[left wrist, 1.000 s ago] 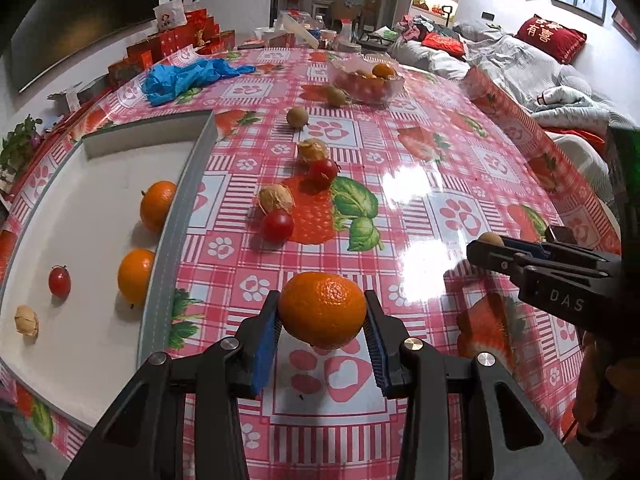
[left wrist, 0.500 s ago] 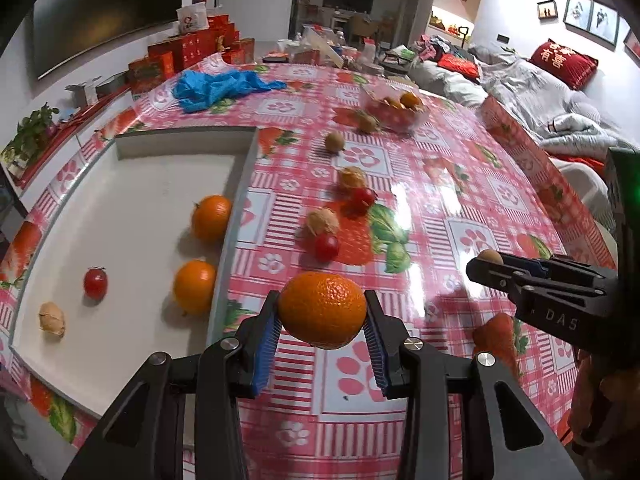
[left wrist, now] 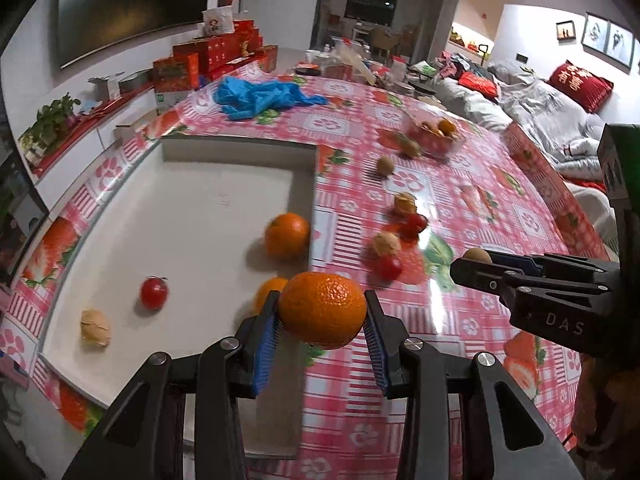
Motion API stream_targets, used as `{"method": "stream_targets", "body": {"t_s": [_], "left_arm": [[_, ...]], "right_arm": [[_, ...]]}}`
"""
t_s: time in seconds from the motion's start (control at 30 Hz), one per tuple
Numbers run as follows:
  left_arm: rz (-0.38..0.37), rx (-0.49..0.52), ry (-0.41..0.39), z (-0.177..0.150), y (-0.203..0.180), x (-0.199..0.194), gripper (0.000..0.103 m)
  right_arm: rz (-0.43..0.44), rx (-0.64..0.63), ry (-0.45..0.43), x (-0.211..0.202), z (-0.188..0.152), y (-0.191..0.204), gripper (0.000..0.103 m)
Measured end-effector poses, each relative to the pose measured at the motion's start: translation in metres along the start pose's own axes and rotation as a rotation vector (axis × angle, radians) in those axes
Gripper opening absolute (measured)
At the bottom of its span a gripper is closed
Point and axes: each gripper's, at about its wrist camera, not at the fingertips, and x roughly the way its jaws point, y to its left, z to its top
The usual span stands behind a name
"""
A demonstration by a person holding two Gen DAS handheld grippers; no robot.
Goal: Organize fruits
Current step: 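Carry the orange into the white tray and open the left tool while the right tool releases the kiwi there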
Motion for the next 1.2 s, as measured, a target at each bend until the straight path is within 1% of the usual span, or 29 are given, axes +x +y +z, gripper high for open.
{"method": "stream_targets", "body": {"t_s": [0.13, 0.37, 0.6, 0.7, 0.83, 1.0, 1.2], "left_arm": [[0.016, -0.02, -0.02, 0.006, 0.017, -0.004, 0.041], [0.059, -0.083, -0.05, 0.017, 0.058, -0.009, 0.041], [0.103, -0.112, -0.068, 0.029, 0.087, -0.012, 0.041], [0.115, -0.131, -0.066, 0.033, 0.099, -0.01, 0.041], [0.128, -0.14, -0.05, 0.032, 0.106, -0.002, 0.041], [0.137, -0.138, -0.014, 0.026, 0.11, 0.01, 0.041], [0.137, -0.145, 0.009, 0.021, 0.112, 0.018, 0.041]], "right_arm": [[0.025, -0.028, 0.003, 0.003, 0.015, 0.02, 0.031], [0.059, -0.096, 0.005, 0.013, 0.041, 0.06, 0.031], [0.124, -0.129, 0.03, 0.03, 0.065, 0.096, 0.031], [0.142, -0.133, 0.046, 0.039, 0.069, 0.107, 0.031], [0.142, -0.152, 0.077, 0.053, 0.07, 0.118, 0.031], [0.147, -0.156, 0.118, 0.066, 0.065, 0.12, 0.031], [0.137, -0.158, 0.13, 0.072, 0.063, 0.119, 0.031]]}}
